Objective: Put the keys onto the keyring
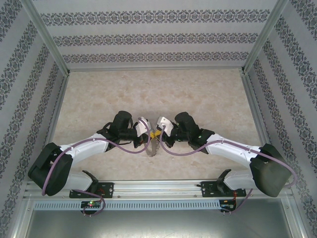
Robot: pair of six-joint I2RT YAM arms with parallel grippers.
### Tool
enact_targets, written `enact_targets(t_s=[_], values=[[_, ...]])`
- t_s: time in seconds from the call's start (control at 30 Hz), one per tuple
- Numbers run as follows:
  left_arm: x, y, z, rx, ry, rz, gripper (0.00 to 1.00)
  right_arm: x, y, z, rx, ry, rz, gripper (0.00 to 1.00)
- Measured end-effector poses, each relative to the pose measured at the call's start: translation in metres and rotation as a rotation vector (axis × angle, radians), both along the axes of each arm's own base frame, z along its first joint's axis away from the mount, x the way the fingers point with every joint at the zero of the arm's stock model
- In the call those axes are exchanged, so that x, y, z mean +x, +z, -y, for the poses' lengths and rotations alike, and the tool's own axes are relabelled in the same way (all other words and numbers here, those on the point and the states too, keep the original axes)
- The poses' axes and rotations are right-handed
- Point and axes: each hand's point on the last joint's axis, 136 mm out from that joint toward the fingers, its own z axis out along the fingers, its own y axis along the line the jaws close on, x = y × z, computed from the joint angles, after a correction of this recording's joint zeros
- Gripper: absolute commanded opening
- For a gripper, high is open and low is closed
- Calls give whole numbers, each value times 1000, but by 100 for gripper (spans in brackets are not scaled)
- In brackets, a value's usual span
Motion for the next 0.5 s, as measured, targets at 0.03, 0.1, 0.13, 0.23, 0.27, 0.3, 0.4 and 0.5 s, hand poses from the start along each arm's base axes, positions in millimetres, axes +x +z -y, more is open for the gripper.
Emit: enact_targets(t_s=[0.03,0.1,0.13,0.23,0.27,0.3,0.4,0.5], values=[[0,0,0,1,3,3,0,1,0,1,-3,-9,0,0],[1,2,-1,1,9,11,0,3,-1,2,-2,-25,-8,0],[1,3,-2,1,11,14,0,4,-1,3,-1,-31,-12,0],[1,3,-3,1,18,24,0,5,-1,4,5,-45,-26,0],[2,3,-3,2,19,24,0,6,-1,4,8,-50,-31,0],[2,3,-3,2,20,25,0,7,-1,5,10,-55,-36,0],[2,3,-3,1,22,29,0,7,-1,6,15,-64,-46,0],[3,3,-3,-6,25,38,0,9,-1,6,19,-73,-55,0]])
